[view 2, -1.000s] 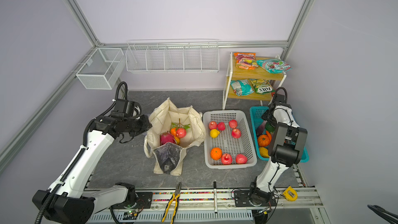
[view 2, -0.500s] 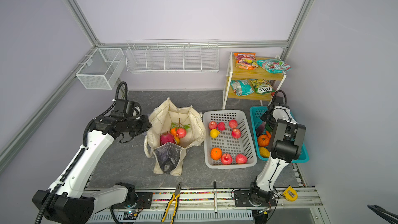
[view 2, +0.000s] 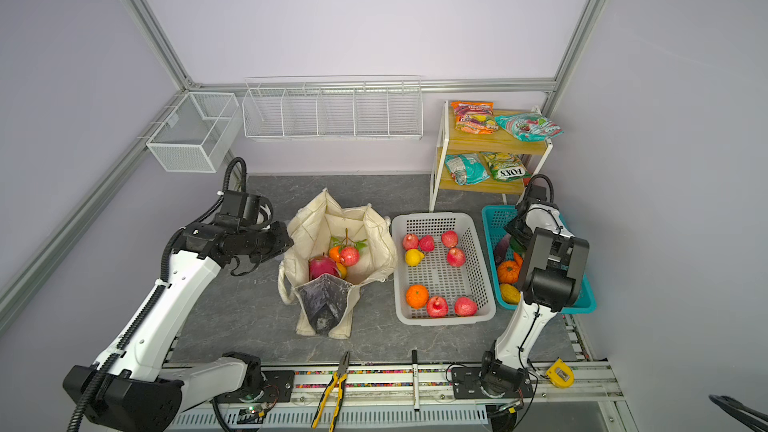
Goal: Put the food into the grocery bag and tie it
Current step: 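Lower the right gripper onto the round green squash and grasp it, then lift the green squash with the right gripper and carry it over the bag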
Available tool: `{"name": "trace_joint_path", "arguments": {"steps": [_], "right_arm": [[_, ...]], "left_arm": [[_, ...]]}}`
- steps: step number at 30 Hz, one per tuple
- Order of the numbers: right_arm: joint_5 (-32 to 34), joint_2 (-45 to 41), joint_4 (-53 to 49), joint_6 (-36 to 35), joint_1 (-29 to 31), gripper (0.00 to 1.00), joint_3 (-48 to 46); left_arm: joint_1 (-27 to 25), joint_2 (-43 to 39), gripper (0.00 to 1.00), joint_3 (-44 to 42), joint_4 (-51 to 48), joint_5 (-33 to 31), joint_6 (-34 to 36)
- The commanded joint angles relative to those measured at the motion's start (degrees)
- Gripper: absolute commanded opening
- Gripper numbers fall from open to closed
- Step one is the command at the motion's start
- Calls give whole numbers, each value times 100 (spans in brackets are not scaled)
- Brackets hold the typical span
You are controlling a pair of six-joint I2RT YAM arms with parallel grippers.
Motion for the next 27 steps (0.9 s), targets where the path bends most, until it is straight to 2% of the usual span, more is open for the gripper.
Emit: {"name": "trace_joint_path", "arguments": {"steps": [1,8,16,21,27], "right_arm": [[0,-232,-77,51,-22,72,-42],[148,-1021,-412,-54,-1,71,-231],[163,-2412,-999,-186,78,71,-389],[103,-3249,-1499,-392,675,71,-268],[-105,-4015,-1917,-331,2043,71,-113]], "left_arm": [[-21,5,0,56,-163,79,67],[-21,-70,0,52,-116,49,67],[-21,-34,0,94,9,79,-8],[-18,-12,0,123,0,83,-12],[-14,14,0,64,-4,97,-37]]}}
